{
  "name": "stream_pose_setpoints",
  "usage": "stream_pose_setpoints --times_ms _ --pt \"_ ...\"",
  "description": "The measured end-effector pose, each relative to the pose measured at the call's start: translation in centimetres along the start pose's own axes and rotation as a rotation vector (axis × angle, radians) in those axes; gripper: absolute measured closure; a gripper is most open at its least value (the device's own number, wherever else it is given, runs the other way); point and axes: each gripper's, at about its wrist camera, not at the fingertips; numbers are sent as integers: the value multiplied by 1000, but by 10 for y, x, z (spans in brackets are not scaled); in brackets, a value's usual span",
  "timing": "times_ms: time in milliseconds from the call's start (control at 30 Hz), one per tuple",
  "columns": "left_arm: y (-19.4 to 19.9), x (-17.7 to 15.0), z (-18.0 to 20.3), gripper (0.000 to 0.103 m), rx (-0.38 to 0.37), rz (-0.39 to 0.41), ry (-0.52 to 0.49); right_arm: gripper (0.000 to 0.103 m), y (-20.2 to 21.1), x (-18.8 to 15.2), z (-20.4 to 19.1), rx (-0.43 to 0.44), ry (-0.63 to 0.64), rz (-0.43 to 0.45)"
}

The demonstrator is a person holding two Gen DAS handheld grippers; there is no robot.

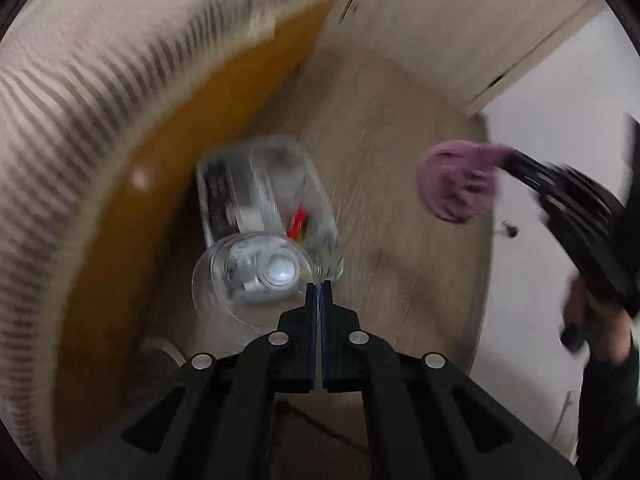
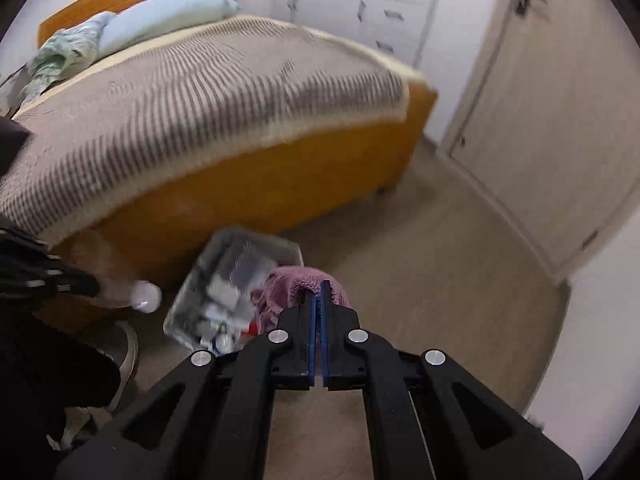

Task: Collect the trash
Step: 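Carry the clear bottle and pink cloth over the wastebasket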

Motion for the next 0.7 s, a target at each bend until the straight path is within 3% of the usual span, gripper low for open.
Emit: stream_pose_setpoints --times_ms 100,233,267,300,367,433,500,567,700 --pt "-59 13 -42 103 39 -68 158 101 -15 -25 5 31 -51 -45" --pt "-111 32 -75 102 69 -60 298 101 -39 -41 -1 65 -98 -106" --pt "-125 38 -79 98 47 -95 324 101 -46 -44 -6 70 -103 -125" --pt "-135 43 -79 86 32 -117 332 101 -52 -47 -12 74 -102 -139" --pt "-133 39 -79 78 41 -76 347 101 -58 -51 -22 88 -92 -155" --pt "-125 34 -78 64 15 -50 362 101 -66 -54 -32 102 -82 -166" --pt "-112 36 -74 63 -9 -51 347 101 -75 -54 -42 119 -76 -184" --pt "-91 33 -68 63 26 -31 323 101 -83 -53 -50 134 -75 -200" --pt "-42 18 -65 56 -9 75 317 101 -98 -49 -68 147 -58 -229"
Point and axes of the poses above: each gripper's, at about its wrist camera, not at the fingertips, and y roughly against the way its jaws point, z to its right, x to its top, and after that the axes turned 12 degrees about -x, right-handed
